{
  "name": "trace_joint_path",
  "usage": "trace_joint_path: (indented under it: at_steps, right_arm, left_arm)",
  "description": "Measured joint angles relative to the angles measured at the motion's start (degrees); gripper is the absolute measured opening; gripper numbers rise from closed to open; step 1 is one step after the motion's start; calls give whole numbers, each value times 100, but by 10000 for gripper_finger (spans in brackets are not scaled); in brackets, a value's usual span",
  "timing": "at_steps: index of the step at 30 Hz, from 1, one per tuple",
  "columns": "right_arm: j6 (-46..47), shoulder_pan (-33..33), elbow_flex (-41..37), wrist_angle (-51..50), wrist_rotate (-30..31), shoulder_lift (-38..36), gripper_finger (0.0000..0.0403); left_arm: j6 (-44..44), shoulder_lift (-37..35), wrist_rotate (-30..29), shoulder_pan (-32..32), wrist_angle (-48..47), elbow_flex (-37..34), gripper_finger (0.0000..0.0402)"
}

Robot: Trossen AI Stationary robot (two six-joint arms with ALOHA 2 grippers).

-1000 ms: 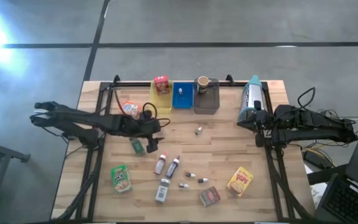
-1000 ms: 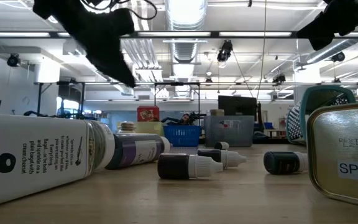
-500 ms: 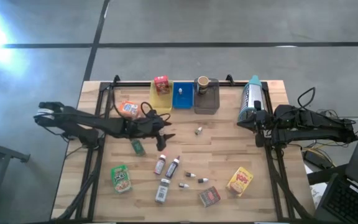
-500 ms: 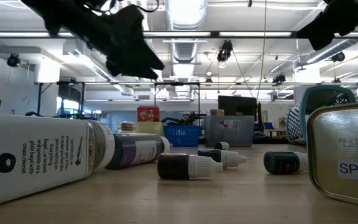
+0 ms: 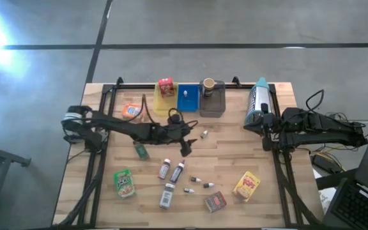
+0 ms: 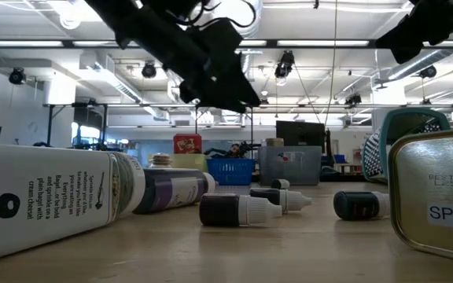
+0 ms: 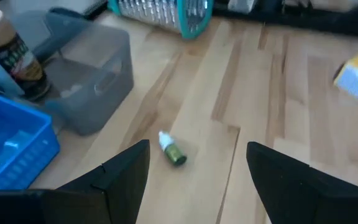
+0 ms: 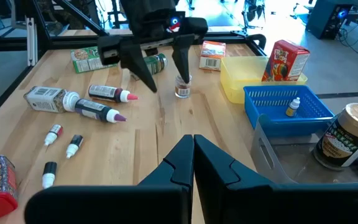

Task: Pick & Place Kitchen Items
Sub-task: Put the small green food coloring bottle into the blue bin

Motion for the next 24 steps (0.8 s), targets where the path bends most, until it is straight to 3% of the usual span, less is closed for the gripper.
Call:
trace_joint_path:
  at_steps: [6,11,17,20,24]
  right_arm:
    - [3,0,0,5,1,2,8]
    - [1,0,0,1,2,2,8]
    - [4,-2,0,1,2,2,8]
    - [4,0,0,4,2,2,8]
    - [4,0,0,1,2,2,8]
  left_arm:
    - [-541,185,-39,-2,-194,333,273]
    - [-769,583,-728,-48,-193,667,273]
    - [-989,1241,-789,-45,-257,1186,273]
    - [-1274,1542,-987,1,-619,1549,273]
    - [-1863,1931,-1072,118,-1872,2351,273]
